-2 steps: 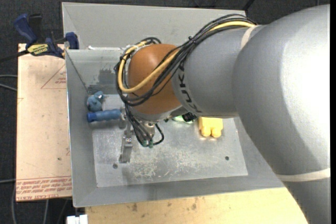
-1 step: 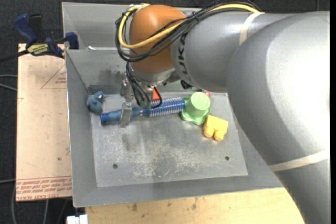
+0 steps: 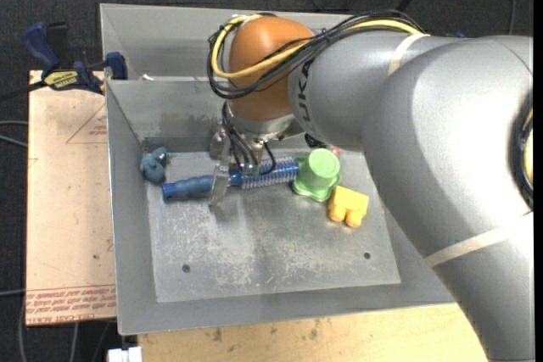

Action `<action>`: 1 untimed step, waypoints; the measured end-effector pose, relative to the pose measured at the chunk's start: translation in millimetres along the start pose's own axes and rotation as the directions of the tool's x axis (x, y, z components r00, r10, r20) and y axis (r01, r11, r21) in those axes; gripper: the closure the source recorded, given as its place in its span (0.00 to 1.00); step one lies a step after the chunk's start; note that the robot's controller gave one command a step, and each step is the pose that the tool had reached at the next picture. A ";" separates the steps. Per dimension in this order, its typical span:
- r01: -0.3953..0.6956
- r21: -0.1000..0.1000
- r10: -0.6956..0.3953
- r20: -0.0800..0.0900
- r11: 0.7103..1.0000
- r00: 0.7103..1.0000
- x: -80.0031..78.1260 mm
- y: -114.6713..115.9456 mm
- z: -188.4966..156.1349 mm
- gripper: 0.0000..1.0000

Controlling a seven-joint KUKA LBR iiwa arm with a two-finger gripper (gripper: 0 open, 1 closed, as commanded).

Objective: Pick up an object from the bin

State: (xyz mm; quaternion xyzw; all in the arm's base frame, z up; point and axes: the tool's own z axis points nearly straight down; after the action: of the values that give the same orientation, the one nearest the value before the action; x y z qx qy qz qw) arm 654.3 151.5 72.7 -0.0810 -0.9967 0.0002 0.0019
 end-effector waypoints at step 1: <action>0.002 -0.002 -0.002 0.004 1.000 1.000 0.3 2.4 -1.9 1.00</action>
Offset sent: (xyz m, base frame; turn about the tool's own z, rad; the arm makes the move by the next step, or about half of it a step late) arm 0.0000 0.0000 0.0000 0.0000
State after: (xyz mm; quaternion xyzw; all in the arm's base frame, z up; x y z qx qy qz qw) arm 654.4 153.9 74.7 -0.0799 -0.9968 -0.0008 0.0000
